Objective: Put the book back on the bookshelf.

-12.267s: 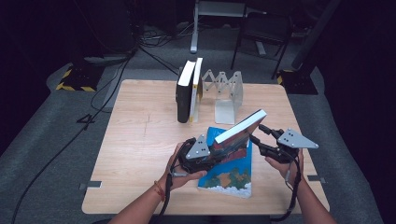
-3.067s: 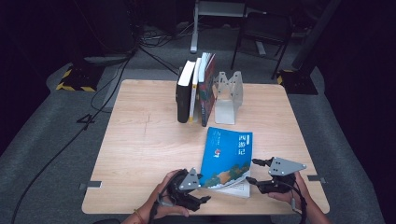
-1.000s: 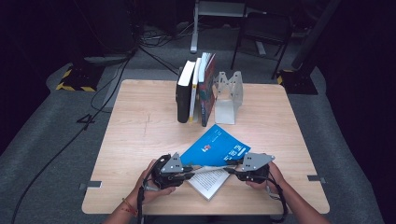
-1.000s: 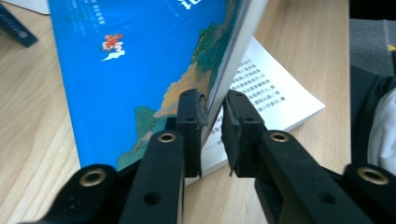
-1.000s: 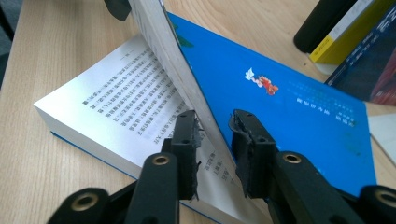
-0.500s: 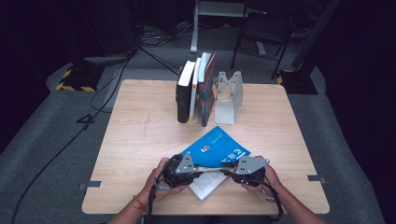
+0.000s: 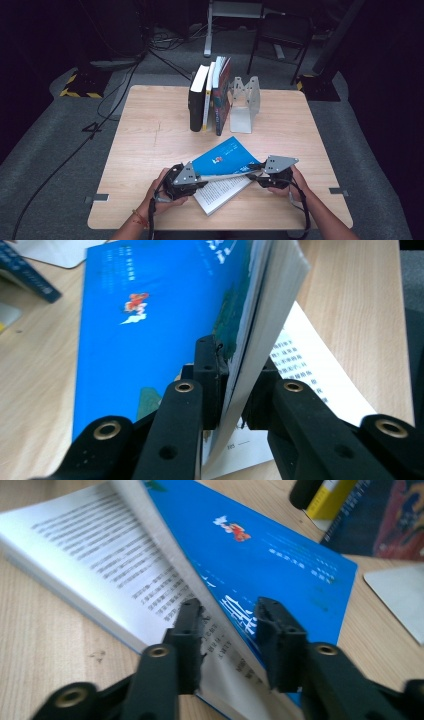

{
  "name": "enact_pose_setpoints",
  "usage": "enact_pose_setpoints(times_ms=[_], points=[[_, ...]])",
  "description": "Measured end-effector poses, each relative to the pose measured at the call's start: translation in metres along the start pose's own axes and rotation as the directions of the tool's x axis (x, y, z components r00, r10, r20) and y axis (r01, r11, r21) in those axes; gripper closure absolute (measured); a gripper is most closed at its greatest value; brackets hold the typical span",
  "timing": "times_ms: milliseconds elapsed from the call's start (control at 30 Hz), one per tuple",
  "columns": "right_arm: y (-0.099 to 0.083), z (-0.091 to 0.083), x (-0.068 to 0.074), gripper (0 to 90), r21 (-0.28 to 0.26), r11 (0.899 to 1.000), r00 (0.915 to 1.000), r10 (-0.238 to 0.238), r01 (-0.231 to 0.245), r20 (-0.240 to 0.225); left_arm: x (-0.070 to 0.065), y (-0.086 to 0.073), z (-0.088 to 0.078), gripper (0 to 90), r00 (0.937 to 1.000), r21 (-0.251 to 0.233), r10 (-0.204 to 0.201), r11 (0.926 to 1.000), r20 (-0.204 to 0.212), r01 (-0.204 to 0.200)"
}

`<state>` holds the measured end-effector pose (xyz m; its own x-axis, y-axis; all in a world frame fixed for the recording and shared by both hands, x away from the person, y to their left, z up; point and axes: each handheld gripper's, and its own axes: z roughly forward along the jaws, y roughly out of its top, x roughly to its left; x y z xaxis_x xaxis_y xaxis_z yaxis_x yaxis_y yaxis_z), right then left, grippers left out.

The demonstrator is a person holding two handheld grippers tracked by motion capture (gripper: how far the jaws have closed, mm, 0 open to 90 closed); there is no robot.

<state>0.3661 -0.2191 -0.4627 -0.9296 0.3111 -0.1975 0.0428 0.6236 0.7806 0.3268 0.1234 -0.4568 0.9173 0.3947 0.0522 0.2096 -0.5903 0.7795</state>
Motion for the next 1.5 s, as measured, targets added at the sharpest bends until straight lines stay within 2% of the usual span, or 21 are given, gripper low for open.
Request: enact_pose_setpoints(times_ms=[167, 233, 367, 467, 500, 533, 600, 667, 733, 800, 867, 933, 1000, 1033, 1067, 1100, 1267, 1300, 1333, 1433, 1500], points=[[0.010, 0.002, 0.008, 78.4, 0.014, 0.998, 0.9979, -0.065, 0.065, 0.003, 0.020, 0.000, 0.002, 74.9, 0.9991, -0.022, -0.042, 0.9989, -0.008, 0.042], [0.008, -0.005, 0.000, 78.4, 0.004, 1.000, 1.0000, 0.001, -0.001, 0.009, 0.025, 0.008, 0.008, 74.1, 0.9996, -0.032, -0.029, 0.9991, -0.007, 0.028], [0.003, -0.016, 0.002, 79.0, 0.025, 1.000, 0.9993, 0.018, -0.018, 0.031, 0.028, 0.014, 0.022, 71.3, 0.9996, -0.024, -0.022, 0.9995, 0.020, 0.022], [0.001, -0.024, 0.005, 79.0, 0.026, 0.999, 0.9987, 0.023, -0.024, 0.045, 0.021, 0.019, 0.025, 60.7, 0.9995, -0.020, -0.027, 0.9994, -0.016, 0.027], [0.001, -0.026, 0.005, 78.8, 0.021, 0.999, 0.9985, 0.031, -0.032, 0.046, 0.013, 0.026, 0.024, 60.7, 0.9994, -0.007, -0.019, 0.9998, -0.029, 0.019], [0.002, -0.029, 0.006, 78.6, 0.008, 0.999, 0.9973, 0.053, -0.054, 0.051, 0.007, 0.031, 0.022, 53.3, 0.9991, 0.014, 0.010, 0.9999, -0.042, -0.010], [0.003, -0.029, 0.009, 78.5, 0.015, 0.999, 0.9973, 0.041, -0.042, 0.061, -0.008, 0.040, 0.021, 52.6, 0.9964, 0.037, 0.048, 0.9983, -0.070, -0.045], [0.005, -0.029, 0.012, 78.4, 0.024, 0.999, 0.9969, 0.024, -0.026, 0.075, -0.017, 0.046, 0.023, 52.9, 0.9965, 0.028, 0.036, 0.9990, -0.075, -0.034], [0.007, -0.030, 0.014, 78.3, 0.039, 0.999, 0.9967, 0.003, -0.006, 0.082, -0.021, 0.050, 0.026, 54.7, 0.9946, 0.049, 0.055, 0.9975, -0.088, -0.051], [0.011, -0.029, 0.017, 77.7, 0.061, 0.998, 0.9955, -0.032, 0.027, 0.089, -0.021, 0.050, 0.029, 70.8, 0.9926, 0.060, 0.059, 0.9968, -0.106, -0.053], [0.011, -0.028, 0.017, 77.2, 0.068, 0.997, 0.9953, -0.038, 0.032, 0.089, -0.018, 0.047, 0.031, 72.7, 0.9943, 0.072, 0.058, 0.9961, -0.090, -0.051], [0.011, -0.027, 0.016, 75.2, 0.065, 0.997, 0.9956, -0.049, 0.044, 0.080, -0.019, 0.044, 0.033, 76.3, 0.9920, 0.088, 0.092, 0.9925, -0.086, -0.085], [0.008, -0.026, 0.013, 61.3, 0.040, 0.999, 0.9956, -0.028, 0.025, 0.090, -0.018, 0.038, 0.034, 79.2, 0.9928, 0.109, 0.101, 0.9896, -0.064, -0.094], [0.008, -0.026, 0.013, 61.3, 0.040, 0.999, 0.9956, -0.028, 0.025, 0.090, -0.018, 0.038, 0.034, 80.2, 0.9928, 0.109, 0.101, 0.9896, -0.064, -0.094], [0.003, -0.027, 0.005, 52.9, 0.012, 1.000, 0.9956, 0.024, -0.025, 0.090, -0.017, 0.035, 0.031, 80.4, 0.9933, 0.099, 0.097, 0.9910, -0.063, -0.090], [-0.001, -0.029, 0.001, 51.2, -0.003, 0.999, 0.9962, 0.046, -0.046, 0.074, -0.016, 0.034, 0.031, 80.3, 0.9935, 0.094, 0.095, 0.9916, -0.062, -0.089], [-0.014, -0.030, -0.011, 61.1, -0.005, 0.996, 0.9957, 0.087, -0.087, 0.032, -0.013, 0.025, 0.025, 79.7, 0.9963, 0.094, 0.074, 0.9932, -0.045, -0.069], [-0.016, -0.030, -0.011, 63.9, -0.007, 0.997, 0.9970, 0.078, -0.078, 0.004, -0.011, 0.021, 0.024, 79.7, 0.9971, 0.093, 0.067, 0.9937, -0.037, -0.063], [-0.016, -0.028, -0.009, 68.6, 0.002, 1.000, 0.9994, 0.030, -0.030, -0.016, -0.009, 0.020, 0.022, 78.8, 0.9977, 0.091, 0.058, 0.9943, -0.034, -0.055], [-0.008, -0.028, -0.002, 72.8, -0.006, 1.000, 0.9995, -0.030, 0.030, -0.013, -0.006, 0.017, 0.015, 72.3, 0.9989, 0.075, 0.017, 0.9971, -0.043, -0.014], [-0.004, -0.029, 0.001, 74.6, -0.015, 0.999, 0.9990, -0.043, 0.043, -0.010, -0.008, 0.018, 0.010, 69.3, 0.9980, 0.079, 0.018, 0.9968, -0.060, -0.014]])
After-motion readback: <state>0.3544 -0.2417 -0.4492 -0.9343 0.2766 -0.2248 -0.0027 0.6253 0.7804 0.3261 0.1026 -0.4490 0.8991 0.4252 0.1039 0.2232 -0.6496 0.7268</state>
